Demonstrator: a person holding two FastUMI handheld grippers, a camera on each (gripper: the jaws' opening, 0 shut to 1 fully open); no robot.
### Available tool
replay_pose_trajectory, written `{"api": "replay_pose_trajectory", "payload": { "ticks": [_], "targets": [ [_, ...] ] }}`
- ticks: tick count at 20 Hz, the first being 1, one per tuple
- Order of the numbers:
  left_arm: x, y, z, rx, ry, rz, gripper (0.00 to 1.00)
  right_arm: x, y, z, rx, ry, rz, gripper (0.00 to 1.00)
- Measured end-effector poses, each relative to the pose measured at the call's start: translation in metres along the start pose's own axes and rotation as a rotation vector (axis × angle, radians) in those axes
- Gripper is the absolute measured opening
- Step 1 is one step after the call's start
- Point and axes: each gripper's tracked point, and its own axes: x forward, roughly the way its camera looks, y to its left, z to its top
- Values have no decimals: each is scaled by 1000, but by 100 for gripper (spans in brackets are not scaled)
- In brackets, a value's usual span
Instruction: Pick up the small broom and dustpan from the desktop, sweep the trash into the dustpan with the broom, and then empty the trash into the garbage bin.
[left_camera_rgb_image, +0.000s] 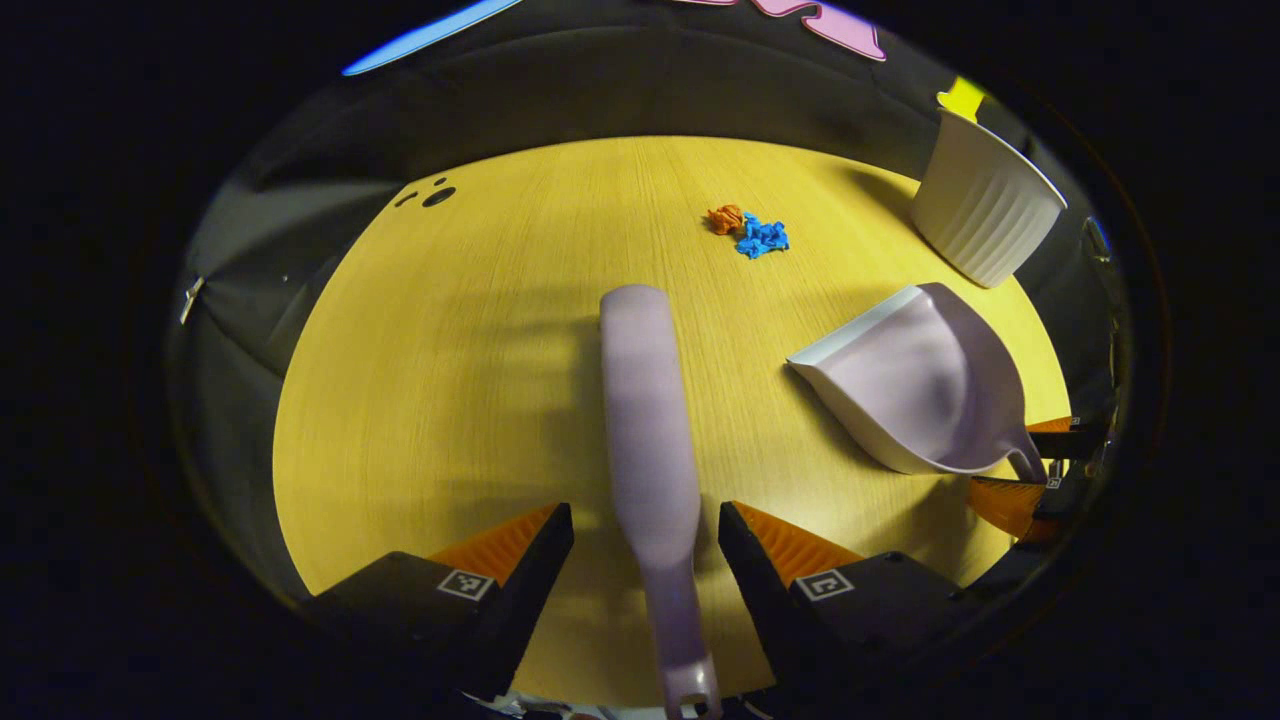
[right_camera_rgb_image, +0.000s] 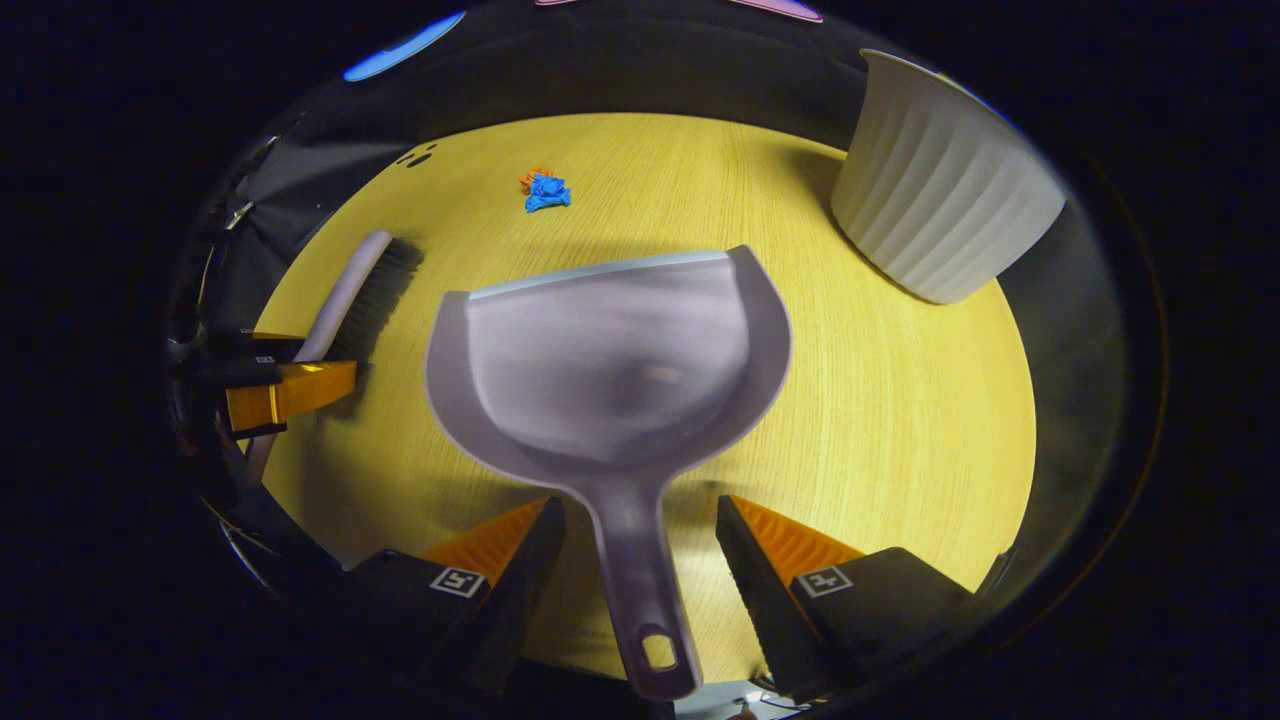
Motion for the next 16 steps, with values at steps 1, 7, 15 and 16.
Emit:
{"api": "replay_pose_trajectory", "payload": {
  "ticks": [1,7,15,16],
  "targets": [
    [4,-2,-1,-1,15,-7,94,2,0,-1,1,13,0,95],
    [15,-2,-1,7,56,-13,88,18,0,-2,60,63,17,65],
    [17,-17,-1,-24,40,4,55,14,1,-6,-15,110,9,42],
    [17,-17,-1,-33,33,7,45,16,1,-5,-33,109,12,41]
  ]
}}
